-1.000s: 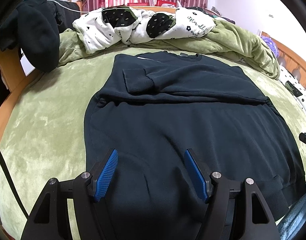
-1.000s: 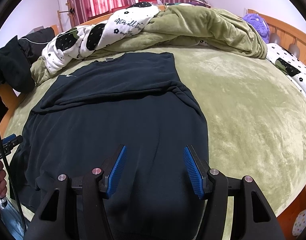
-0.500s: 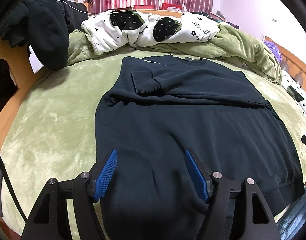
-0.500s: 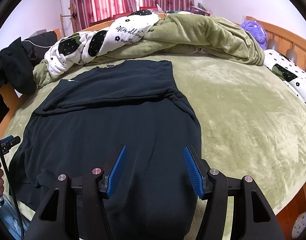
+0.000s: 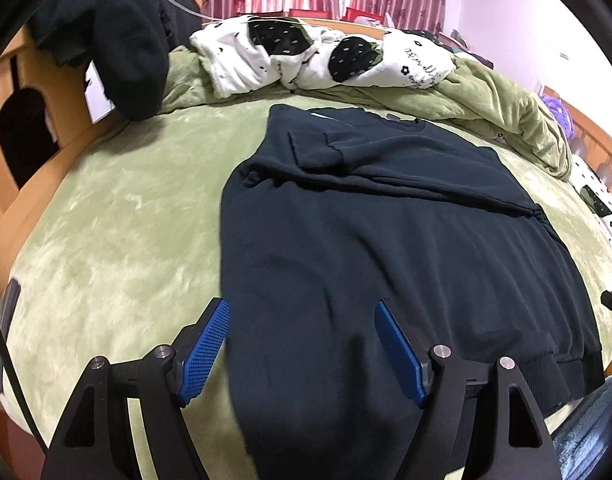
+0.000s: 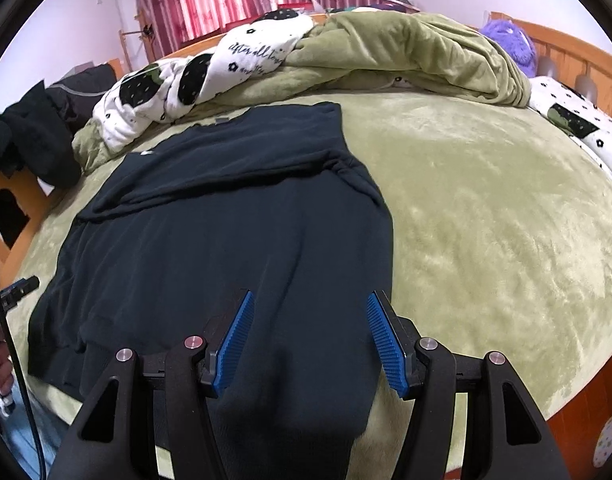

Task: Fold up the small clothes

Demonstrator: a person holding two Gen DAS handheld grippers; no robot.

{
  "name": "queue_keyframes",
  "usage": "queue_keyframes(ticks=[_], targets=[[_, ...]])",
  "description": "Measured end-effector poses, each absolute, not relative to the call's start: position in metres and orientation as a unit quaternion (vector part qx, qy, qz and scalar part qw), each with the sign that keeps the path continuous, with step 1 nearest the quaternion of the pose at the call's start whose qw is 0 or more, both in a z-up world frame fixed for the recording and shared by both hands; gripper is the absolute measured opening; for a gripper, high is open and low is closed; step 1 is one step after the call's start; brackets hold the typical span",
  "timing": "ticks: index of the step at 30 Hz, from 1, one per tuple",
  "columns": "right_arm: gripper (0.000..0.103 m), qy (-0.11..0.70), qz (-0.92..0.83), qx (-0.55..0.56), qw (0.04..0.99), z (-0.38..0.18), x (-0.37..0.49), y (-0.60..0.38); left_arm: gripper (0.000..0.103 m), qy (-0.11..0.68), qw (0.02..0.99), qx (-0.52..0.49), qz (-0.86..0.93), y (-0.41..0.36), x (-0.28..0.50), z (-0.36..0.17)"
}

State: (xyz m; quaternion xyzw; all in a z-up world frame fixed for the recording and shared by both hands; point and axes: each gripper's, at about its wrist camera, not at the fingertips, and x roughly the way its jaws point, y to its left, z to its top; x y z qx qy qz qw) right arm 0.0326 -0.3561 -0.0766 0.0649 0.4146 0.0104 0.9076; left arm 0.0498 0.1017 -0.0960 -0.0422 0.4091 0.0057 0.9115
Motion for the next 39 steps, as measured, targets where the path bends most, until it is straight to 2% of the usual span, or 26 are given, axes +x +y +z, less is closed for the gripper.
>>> queue_keyframes(ticks=[4,10,19,22,24,28,30,34,36,37,38,39], targets=[[0.058,0.412,0.007,0.039,0.910,-0.077,0.024,-0.352,0.073,0.414,0.909,-0.049,0.009,0.114,0.033,-0.100],[0.058,0.429,0.011,0.069,0.901,-0.087,0.012,-0.371,0.073,0.416,0.906,-0.072,0.000,0.132,0.012,-0.105],[0.058,0.468,0.005,0.068,0.881,-0.113,0.015,-0.374,0.073,0.441,0.895,-0.071,-0.022,0.134,0.017,-0.124],[0.053,0.485,-0.014,0.040,0.874,-0.123,0.019,-0.367,0.073,0.453,0.887,-0.089,-0.029,0.132,0.029,-0.133],[0.047,0.496,-0.014,0.025,0.868,-0.131,0.023,-0.362,0.072,0.463,0.880,-0.102,-0.029,0.132,0.036,-0.141],[0.045,0.496,-0.011,0.025,0.868,-0.137,0.025,-0.361,0.071,0.461,0.879,-0.119,-0.013,0.133,0.047,-0.155],[0.037,0.496,-0.003,0.032,0.868,-0.140,0.028,-0.362,0.066,0.457,0.882,-0.114,-0.006,0.131,0.049,-0.155],[0.032,0.494,0.000,0.045,0.869,-0.144,0.037,-0.362,0.050,0.453,0.886,-0.095,0.001,0.126,0.054,-0.155],[0.029,0.493,-0.001,0.061,0.868,-0.145,0.044,-0.364,0.031,0.449,0.888,-0.095,-0.008,0.124,0.053,-0.154],[0.028,0.494,-0.001,0.067,0.867,-0.145,0.047,-0.364,0.026,0.450,0.887,-0.098,-0.015,0.123,0.052,-0.153],[0.024,0.494,0.001,0.072,0.866,-0.145,0.049,-0.364,0.016,0.450,0.887,-0.100,-0.021,0.122,0.051,-0.153],[0.018,0.494,0.004,0.076,0.866,-0.145,0.050,-0.364,0.012,0.450,0.887,-0.100,-0.025,0.121,0.050,-0.152]])
